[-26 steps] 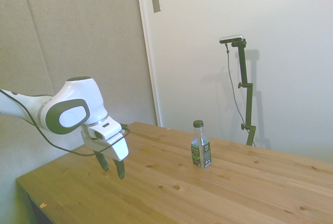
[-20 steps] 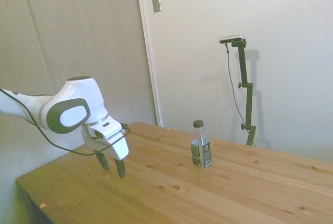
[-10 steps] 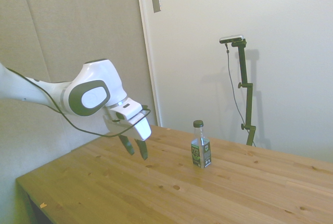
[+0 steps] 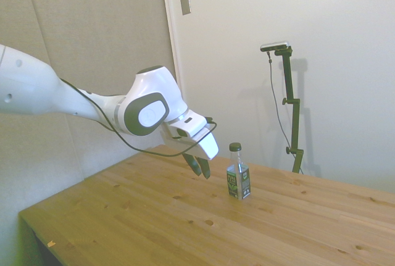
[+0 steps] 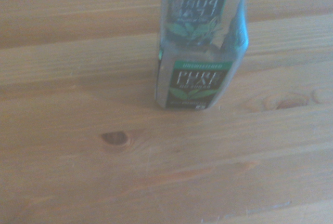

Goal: Knock down the bottle

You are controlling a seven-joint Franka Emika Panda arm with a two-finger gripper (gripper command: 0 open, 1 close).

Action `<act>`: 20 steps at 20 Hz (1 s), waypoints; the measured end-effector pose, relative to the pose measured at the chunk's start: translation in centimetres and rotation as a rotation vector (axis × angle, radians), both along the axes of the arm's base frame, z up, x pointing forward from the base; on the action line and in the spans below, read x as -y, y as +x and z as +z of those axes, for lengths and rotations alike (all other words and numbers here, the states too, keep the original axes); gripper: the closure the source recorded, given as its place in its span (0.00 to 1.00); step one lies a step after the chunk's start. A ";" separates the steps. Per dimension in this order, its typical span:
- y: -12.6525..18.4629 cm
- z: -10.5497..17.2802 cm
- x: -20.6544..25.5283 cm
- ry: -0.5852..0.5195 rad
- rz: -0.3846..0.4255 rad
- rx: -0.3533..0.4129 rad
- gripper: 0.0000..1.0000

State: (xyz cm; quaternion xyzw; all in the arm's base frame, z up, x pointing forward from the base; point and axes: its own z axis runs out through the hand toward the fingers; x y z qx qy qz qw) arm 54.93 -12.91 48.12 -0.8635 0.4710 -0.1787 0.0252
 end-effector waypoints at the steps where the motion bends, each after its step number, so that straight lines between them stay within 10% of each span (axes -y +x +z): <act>1: 0.7 -0.2 0.4 -0.001 -0.005 0.002 1.00; 20: 13.2 0.7 1.3 0.045 -0.209 0.138 1.00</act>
